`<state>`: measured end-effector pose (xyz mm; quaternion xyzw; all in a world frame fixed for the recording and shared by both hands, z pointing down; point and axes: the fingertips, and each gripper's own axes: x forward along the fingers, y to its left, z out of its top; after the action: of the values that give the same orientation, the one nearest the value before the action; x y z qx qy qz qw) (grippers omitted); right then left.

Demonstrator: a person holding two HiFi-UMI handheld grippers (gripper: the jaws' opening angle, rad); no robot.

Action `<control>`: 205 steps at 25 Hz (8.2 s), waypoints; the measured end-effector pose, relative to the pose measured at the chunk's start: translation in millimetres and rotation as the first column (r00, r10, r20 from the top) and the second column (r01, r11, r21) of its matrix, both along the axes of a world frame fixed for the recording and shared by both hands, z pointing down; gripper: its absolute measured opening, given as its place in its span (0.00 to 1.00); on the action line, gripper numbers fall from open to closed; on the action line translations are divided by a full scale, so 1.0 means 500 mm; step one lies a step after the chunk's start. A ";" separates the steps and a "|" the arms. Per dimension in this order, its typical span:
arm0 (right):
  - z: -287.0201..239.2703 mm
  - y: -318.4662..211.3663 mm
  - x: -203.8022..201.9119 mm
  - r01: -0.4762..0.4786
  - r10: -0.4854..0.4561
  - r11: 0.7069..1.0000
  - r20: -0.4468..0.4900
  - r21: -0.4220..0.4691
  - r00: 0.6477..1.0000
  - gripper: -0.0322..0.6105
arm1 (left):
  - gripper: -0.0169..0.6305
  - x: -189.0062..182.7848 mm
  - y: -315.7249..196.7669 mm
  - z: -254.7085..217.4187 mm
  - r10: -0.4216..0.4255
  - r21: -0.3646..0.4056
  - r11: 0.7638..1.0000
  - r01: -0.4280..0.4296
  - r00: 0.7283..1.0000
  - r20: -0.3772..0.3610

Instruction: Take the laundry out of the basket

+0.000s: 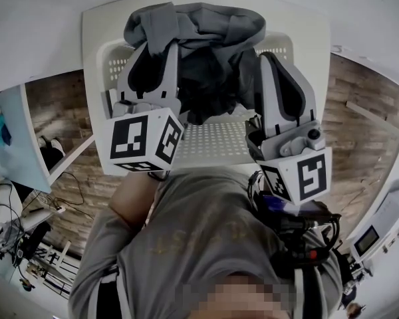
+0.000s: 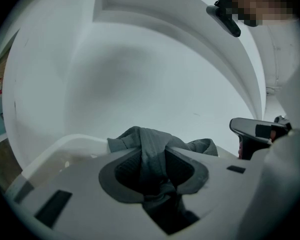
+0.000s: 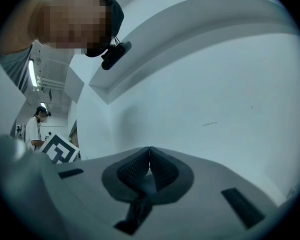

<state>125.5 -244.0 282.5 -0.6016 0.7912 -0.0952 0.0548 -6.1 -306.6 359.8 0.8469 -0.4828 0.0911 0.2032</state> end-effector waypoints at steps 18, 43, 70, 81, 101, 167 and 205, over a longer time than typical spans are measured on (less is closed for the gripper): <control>-0.056 0.086 0.026 -0.057 0.058 0.996 -0.014 0.072 0.998 0.06 | 0.11 0.018 0.060 -0.089 0.066 0.117 0.991 -0.061 0.997 -0.042; -0.182 0.330 0.059 -0.087 0.082 0.964 0.027 0.251 0.996 0.06 | 0.11 0.031 0.275 -0.306 0.097 0.337 0.938 -0.085 0.995 -0.019; -0.232 0.472 0.042 0.041 -0.076 0.930 0.083 0.364 0.994 0.06 | 0.11 -0.076 0.395 -0.661 -0.103 0.636 0.764 0.107 0.994 -0.043; -0.206 0.424 -0.043 0.173 -0.226 0.917 0.111 0.360 0.968 0.06 | 0.11 -0.210 0.458 -0.709 -0.251 0.675 0.701 0.231 0.966 -0.070; -0.211 0.394 -0.206 0.346 -0.404 0.871 0.105 0.349 0.909 0.06 | 0.11 -0.396 0.563 -0.718 -0.393 0.655 0.667 0.356 0.915 -0.097; -0.149 0.415 -0.325 0.122 -0.093 0.978 -0.168 0.169 0.981 0.06 | 0.19 -0.364 0.360 0.012 -0.012 0.234 0.972 -0.019 0.991 0.131; -0.150 0.411 -0.324 0.211 -0.192 0.955 -0.110 0.208 0.975 0.06 | 0.09 -0.412 0.433 -0.102 -0.173 0.344 0.929 0.133 0.981 0.089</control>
<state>-36.5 -38.3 207.7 -0.5117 0.8557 0.0138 0.0755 -212.3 -90.1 308.7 0.8221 -0.5669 0.0409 0.0331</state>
